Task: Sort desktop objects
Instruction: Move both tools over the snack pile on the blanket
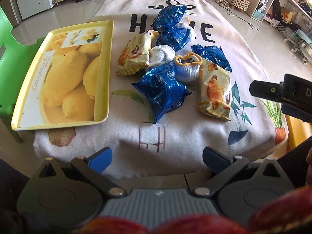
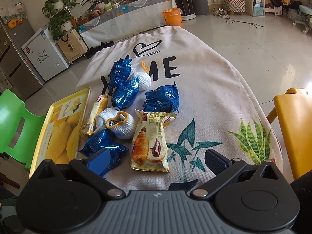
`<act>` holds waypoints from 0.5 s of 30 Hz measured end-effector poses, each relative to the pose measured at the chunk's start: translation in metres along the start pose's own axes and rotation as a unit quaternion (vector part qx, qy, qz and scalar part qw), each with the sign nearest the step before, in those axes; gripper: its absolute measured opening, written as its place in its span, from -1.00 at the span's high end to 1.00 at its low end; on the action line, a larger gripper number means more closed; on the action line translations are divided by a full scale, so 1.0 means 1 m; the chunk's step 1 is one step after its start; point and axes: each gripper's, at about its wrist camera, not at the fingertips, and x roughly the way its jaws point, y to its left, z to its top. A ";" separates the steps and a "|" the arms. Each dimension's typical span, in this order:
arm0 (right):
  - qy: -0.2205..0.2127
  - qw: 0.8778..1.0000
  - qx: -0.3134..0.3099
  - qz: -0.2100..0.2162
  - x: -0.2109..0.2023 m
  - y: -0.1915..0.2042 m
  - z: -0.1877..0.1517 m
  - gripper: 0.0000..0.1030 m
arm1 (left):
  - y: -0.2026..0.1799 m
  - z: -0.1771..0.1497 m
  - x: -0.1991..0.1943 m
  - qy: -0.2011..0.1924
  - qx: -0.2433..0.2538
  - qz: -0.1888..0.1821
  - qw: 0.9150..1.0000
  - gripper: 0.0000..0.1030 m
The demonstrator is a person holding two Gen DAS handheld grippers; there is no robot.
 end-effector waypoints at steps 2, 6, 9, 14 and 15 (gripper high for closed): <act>0.011 1.000 0.007 0.002 0.003 -0.001 0.000 -1.00 | 0.003 0.000 0.003 0.006 -0.008 0.002 1.000 -0.99; 0.026 0.999 0.032 0.002 0.010 -0.005 -0.001 -1.00 | 0.005 -0.002 0.008 0.015 -0.011 0.000 1.000 -0.99; 0.027 0.999 0.033 -0.005 0.012 -0.005 -0.001 -1.00 | 0.005 -0.004 0.011 0.018 -0.008 0.006 1.000 -0.99; 0.028 0.999 0.032 0.002 0.014 -0.004 -0.002 -1.00 | 0.007 -0.004 0.015 0.027 -0.015 -0.006 1.000 -0.99; 0.028 0.999 0.030 0.002 0.015 -0.002 -0.002 -1.00 | 0.006 -0.005 0.016 0.026 -0.012 -0.003 1.000 -0.99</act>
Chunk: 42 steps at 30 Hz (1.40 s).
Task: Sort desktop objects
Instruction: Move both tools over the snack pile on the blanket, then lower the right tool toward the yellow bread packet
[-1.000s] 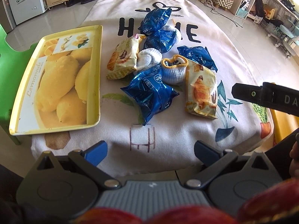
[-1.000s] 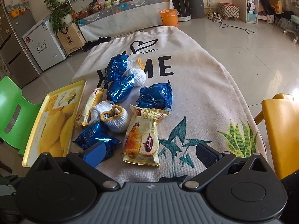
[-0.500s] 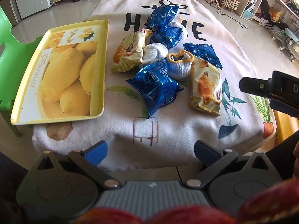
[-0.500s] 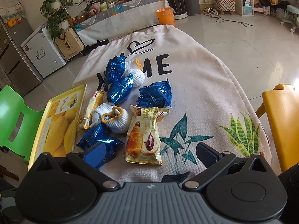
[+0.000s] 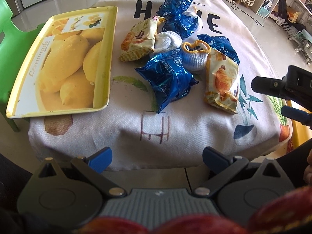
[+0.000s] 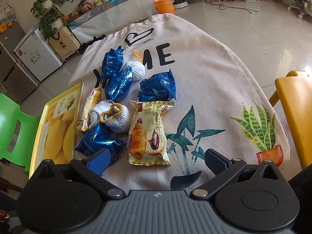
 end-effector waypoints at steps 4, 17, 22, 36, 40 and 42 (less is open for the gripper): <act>0.009 1.000 -0.008 0.008 0.002 0.002 0.000 -1.00 | 0.000 -0.001 0.006 0.015 -0.003 -0.001 1.000 -0.99; 0.011 1.000 -0.015 -0.001 0.001 0.003 0.000 -1.00 | -0.005 -0.004 0.010 0.019 0.014 0.009 1.000 -0.99; 0.012 1.000 -0.011 0.001 0.001 0.003 0.000 -1.00 | -0.006 -0.007 0.014 0.030 0.018 0.009 0.999 -0.99; 0.019 1.000 0.005 -0.001 0.003 0.003 0.002 -1.00 | -0.006 -0.003 0.015 0.021 -0.005 0.024 0.999 -0.99; 0.022 1.000 0.016 0.002 0.003 0.001 0.002 -1.00 | -0.004 0.000 0.013 0.015 -0.024 0.017 0.999 -0.99; 0.024 0.999 0.024 0.005 0.004 0.000 0.003 -1.00 | -0.002 0.001 0.013 0.013 -0.037 0.007 0.999 -0.99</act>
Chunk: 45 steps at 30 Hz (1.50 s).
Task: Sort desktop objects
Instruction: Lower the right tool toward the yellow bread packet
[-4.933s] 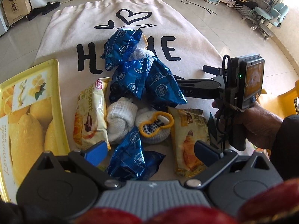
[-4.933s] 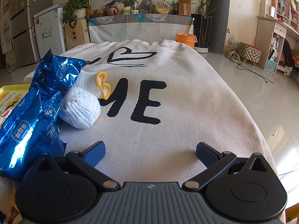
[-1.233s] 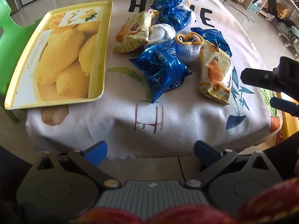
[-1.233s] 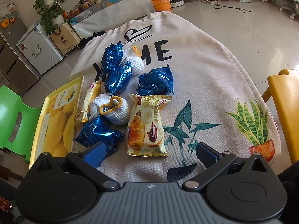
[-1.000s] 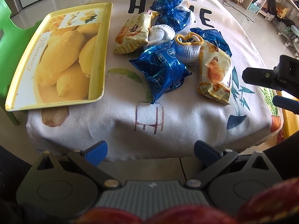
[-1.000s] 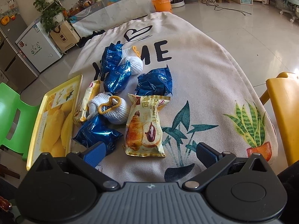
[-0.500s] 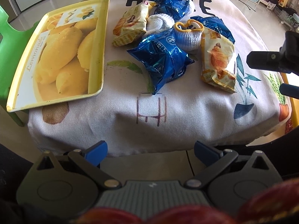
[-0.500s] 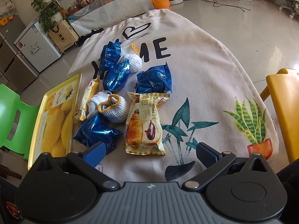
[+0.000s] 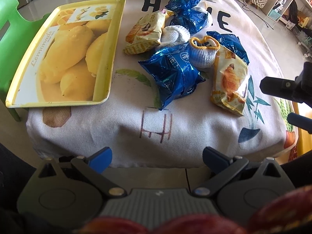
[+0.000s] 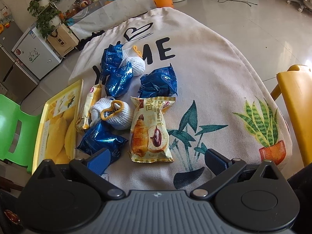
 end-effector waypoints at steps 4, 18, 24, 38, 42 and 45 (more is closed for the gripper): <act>0.006 1.000 0.010 -0.001 0.002 -0.001 0.001 -1.00 | 0.002 0.002 -0.001 -0.003 -0.015 0.002 1.000 -0.99; 0.011 0.998 0.055 0.010 0.004 -0.012 0.005 -1.00 | -0.016 0.014 -0.016 -0.052 0.036 0.040 0.997 -0.99; 0.017 0.996 0.088 0.017 0.008 -0.021 0.008 -1.00 | -0.023 0.032 -0.021 -0.067 0.036 0.023 0.997 -0.99; 0.013 0.994 0.106 0.029 0.013 -0.024 0.009 -1.00 | -0.011 0.052 -0.015 -0.082 -0.004 -0.024 0.996 -0.99; 0.011 0.994 0.101 0.031 0.013 -0.023 0.009 -1.00 | -0.012 0.056 -0.006 -0.074 -0.008 -0.033 0.997 -0.99; 0.008 0.995 0.095 0.030 0.013 -0.023 0.009 -1.00 | -0.015 0.057 -0.001 -0.074 0.000 -0.030 0.997 -0.99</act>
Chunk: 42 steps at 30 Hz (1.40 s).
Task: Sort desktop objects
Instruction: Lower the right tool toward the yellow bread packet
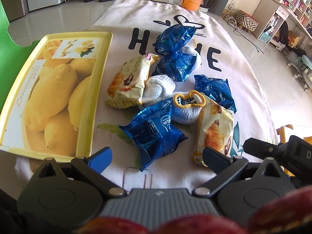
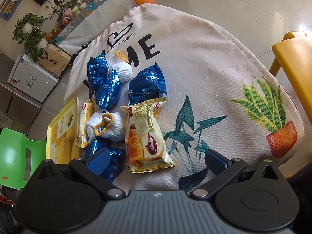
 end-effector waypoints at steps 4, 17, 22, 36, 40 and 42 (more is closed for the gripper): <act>-0.003 1.000 -0.010 -0.002 0.001 0.000 0.000 -1.00 | -0.001 -0.002 0.007 0.012 0.008 0.001 1.000 -0.99; -0.012 0.998 -0.052 -0.040 0.003 0.005 -0.005 -1.00 | 0.000 -0.005 0.008 0.023 0.014 0.015 1.000 -0.99; -0.010 0.997 -0.066 -0.034 0.002 0.009 -0.008 -1.00 | 0.005 -0.004 0.004 0.017 0.001 0.009 1.000 -0.99; -0.007 0.997 -0.068 -0.025 0.003 0.011 -0.009 -1.00 | 0.022 -0.002 0.003 0.010 -0.039 0.013 0.999 -0.99; -0.008 0.998 -0.064 -0.018 0.003 0.010 -0.008 -1.00 | 0.022 -0.003 0.006 0.013 -0.037 0.020 0.999 -0.99; -0.009 0.998 -0.062 -0.014 0.004 0.010 -0.007 -1.00 | 0.023 -0.003 0.007 0.013 -0.039 0.022 0.999 -0.99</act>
